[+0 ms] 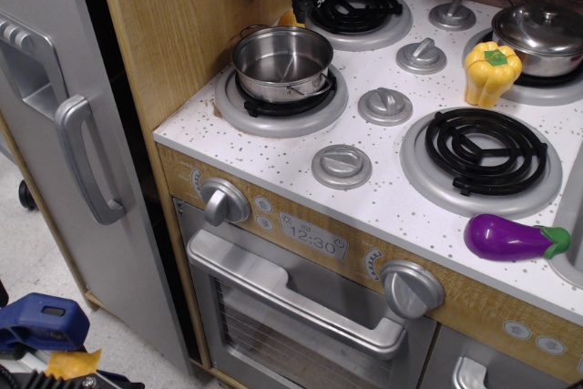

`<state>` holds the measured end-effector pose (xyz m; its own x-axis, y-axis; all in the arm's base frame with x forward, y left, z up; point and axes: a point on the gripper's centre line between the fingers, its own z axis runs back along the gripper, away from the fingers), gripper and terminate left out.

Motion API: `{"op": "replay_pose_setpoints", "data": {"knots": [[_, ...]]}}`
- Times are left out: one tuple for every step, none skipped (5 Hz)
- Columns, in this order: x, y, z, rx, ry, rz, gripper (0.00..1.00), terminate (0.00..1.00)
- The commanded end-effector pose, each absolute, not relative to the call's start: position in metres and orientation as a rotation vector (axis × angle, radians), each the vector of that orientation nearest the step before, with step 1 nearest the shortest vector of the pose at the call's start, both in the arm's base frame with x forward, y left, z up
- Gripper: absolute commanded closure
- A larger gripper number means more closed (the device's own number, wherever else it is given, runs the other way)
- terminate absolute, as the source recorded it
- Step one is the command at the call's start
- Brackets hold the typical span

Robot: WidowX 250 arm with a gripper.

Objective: Put corn in pan which is on stove

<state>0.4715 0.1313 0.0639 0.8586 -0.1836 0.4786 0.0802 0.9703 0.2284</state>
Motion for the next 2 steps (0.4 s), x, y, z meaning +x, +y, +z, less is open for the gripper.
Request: {"op": "replay_pose_setpoints", "data": {"knots": [[0.4715,0.1313,0.0639,0.204,-0.521,-0.139,0.00,0.00],[0.4774,0.1322,0.0608,0.232,-0.548,-0.152,0.00,0.00]]}}
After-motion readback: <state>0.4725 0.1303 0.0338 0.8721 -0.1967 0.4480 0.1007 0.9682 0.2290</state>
